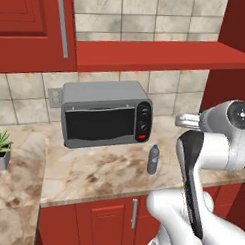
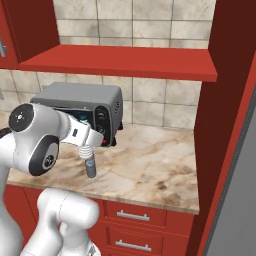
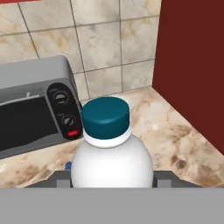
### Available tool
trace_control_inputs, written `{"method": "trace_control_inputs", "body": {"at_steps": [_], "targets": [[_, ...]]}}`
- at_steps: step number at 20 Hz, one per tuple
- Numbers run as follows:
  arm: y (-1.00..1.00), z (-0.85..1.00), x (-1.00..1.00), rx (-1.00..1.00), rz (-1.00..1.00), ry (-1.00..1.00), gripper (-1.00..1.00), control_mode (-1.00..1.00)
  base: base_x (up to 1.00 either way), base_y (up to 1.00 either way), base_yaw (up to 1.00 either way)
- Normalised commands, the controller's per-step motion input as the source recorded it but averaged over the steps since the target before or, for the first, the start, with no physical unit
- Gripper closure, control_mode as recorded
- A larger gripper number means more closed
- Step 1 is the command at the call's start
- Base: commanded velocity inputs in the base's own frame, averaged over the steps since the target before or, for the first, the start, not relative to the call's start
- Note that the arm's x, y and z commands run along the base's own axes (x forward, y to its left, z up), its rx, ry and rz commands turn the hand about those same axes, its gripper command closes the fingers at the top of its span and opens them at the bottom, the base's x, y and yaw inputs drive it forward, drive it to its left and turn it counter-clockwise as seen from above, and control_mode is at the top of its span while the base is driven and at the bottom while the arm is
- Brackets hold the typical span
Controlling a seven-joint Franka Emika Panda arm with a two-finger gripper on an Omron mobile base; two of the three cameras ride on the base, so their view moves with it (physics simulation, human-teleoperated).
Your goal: Take the bottled waters from the counter and place them in the freezer to freeze. Close the freezer door after placing the bottles.
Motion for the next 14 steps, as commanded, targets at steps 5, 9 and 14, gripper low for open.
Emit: {"method": "trace_control_inputs", "body": {"at_steps": [5, 9, 14], "targets": [[0.0, 0.07, -0.75, 0.0, 0.0, -0.32, 1.0, -1.0, 0.0, 0.0, 0.0], [0.0, 0.04, -0.12, -0.01, 0.0, -0.13, 1.0, -1.0, 0.0, 0.0, 0.0], [0.0, -0.22, 0.0, -0.05, 0.0, -0.04, 1.0, -1.0, 0.0, 0.0, 0.0]]}}
